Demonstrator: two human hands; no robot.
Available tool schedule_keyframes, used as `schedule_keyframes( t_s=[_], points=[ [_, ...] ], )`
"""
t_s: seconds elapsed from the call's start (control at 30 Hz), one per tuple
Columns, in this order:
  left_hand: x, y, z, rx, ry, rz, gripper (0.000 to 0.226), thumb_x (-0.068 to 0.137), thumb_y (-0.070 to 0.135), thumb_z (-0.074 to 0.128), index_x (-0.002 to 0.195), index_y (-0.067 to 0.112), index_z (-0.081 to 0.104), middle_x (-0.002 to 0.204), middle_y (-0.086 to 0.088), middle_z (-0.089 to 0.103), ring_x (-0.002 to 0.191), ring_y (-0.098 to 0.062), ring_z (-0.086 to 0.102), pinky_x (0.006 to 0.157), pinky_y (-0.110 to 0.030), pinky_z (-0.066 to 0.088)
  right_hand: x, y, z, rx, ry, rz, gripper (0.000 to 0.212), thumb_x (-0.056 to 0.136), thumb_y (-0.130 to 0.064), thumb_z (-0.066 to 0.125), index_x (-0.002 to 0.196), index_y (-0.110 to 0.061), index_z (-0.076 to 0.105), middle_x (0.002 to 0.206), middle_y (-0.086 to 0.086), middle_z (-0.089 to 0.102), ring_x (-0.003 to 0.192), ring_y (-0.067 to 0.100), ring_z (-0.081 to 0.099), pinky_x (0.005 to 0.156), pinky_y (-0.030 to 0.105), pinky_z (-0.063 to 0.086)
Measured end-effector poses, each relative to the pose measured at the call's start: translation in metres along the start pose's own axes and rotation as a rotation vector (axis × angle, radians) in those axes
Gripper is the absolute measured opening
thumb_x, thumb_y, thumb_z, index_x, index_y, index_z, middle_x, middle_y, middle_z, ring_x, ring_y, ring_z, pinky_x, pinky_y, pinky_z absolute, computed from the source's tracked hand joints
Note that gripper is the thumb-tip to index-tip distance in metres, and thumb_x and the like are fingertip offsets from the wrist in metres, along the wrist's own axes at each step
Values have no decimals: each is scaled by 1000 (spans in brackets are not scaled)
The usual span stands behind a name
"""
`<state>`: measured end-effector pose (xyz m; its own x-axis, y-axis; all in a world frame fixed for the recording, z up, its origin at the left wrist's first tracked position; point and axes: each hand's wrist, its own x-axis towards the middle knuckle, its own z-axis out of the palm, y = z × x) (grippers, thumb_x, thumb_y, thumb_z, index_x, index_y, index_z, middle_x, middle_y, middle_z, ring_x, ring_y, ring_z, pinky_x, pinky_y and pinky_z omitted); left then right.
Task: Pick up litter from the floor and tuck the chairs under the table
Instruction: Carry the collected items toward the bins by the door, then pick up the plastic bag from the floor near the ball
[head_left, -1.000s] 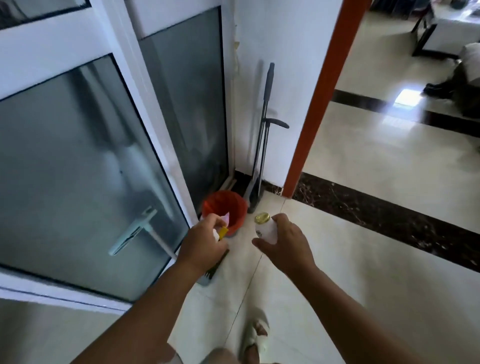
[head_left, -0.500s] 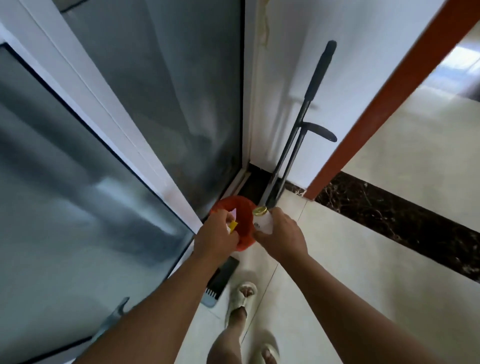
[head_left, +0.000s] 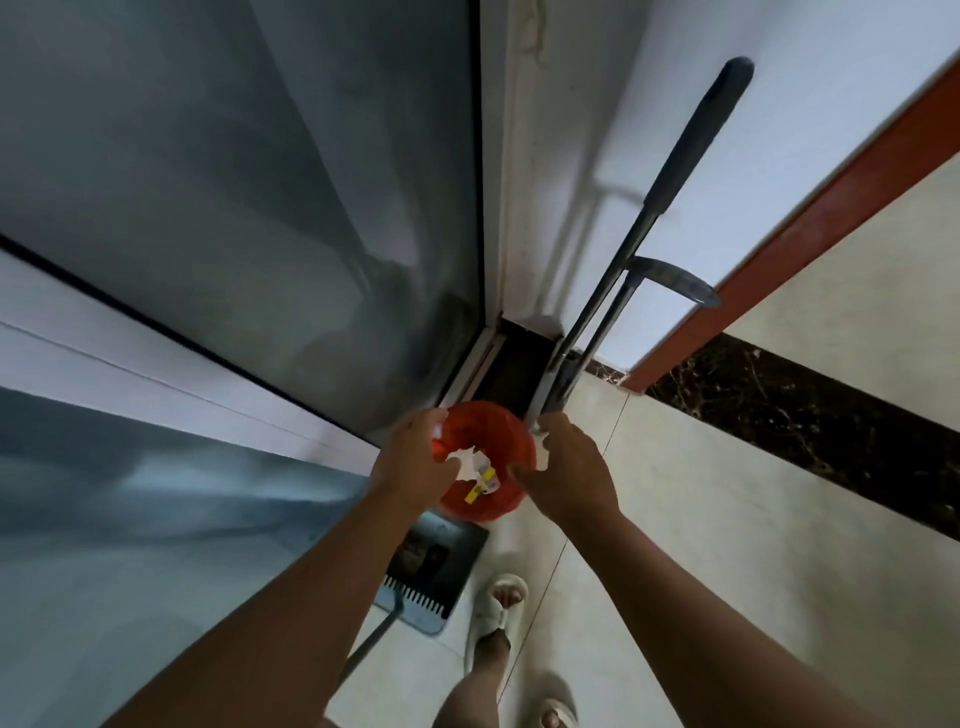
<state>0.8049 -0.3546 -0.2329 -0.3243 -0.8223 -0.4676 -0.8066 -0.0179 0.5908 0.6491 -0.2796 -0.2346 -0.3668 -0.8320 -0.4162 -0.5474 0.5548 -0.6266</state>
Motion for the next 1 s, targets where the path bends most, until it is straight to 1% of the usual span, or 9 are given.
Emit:
schedule_keyframes(
  t_s=[0.13,0.3,0.4,0.47,0.57,0.63,0.7,0.77,1.0],
  points=[
    [0,5,-3,28,14,12,48,84,16,64,129,17,46,126,-5,53,112,-20,52,95,-38,46,-6,-2,-16,-21,18,-26,49,77,-29,69,120,-21,48,116,0,55,103,18,51,79,30,47],
    [-6,24,-3,53,-73,47,41,82,17,64,121,20,51,117,-3,58,106,-20,55,93,-44,48,-26,2,-49,-40,59,-45,36,80,-26,67,112,-22,51,98,-6,52,96,13,51,65,14,35],
    [-11,50,3,107,-113,134,31,84,17,61,113,24,54,109,1,61,100,-18,57,91,-43,49,-44,10,-71,0,119,-18,40,80,-30,67,116,-23,51,109,-5,57,100,12,51,74,18,41],
    [-16,75,14,162,-151,233,27,86,22,60,111,27,54,105,6,58,98,-14,56,89,-34,48,-60,20,-90,21,181,-6,41,80,-31,67,118,-23,51,112,-4,59,97,9,51,75,17,40],
    [-30,121,33,217,-179,430,25,87,26,59,112,28,55,98,10,59,85,-1,53,74,-15,40,-87,42,-123,47,277,41,39,80,-32,68,114,-21,53,104,-3,62,84,5,49,65,8,34],
    [-44,158,50,245,-221,537,25,87,29,59,111,29,56,95,12,59,79,3,53,65,-10,38,-111,63,-146,73,343,104,37,80,-33,67,112,-21,54,98,-3,64,80,7,51,64,10,36],
    [-56,187,66,304,-249,616,24,86,33,60,109,29,57,94,10,60,80,-2,55,67,-18,45,-134,82,-166,90,378,170,35,80,-35,66,111,-22,55,93,-4,64,79,10,55,67,19,42],
    [-69,221,92,393,-299,696,25,85,37,60,108,30,57,91,9,59,79,-5,54,68,-22,44,-163,110,-188,120,431,265,32,80,-37,64,109,-24,55,88,-5,65,79,12,58,70,24,46],
    [-123,343,218,636,-457,1003,32,86,47,53,114,32,52,90,13,53,79,-4,49,69,-21,38,-279,231,-263,233,653,554,27,79,-37,61,102,-25,60,78,-8,65,77,11,60,71,26,46]
  ],
)
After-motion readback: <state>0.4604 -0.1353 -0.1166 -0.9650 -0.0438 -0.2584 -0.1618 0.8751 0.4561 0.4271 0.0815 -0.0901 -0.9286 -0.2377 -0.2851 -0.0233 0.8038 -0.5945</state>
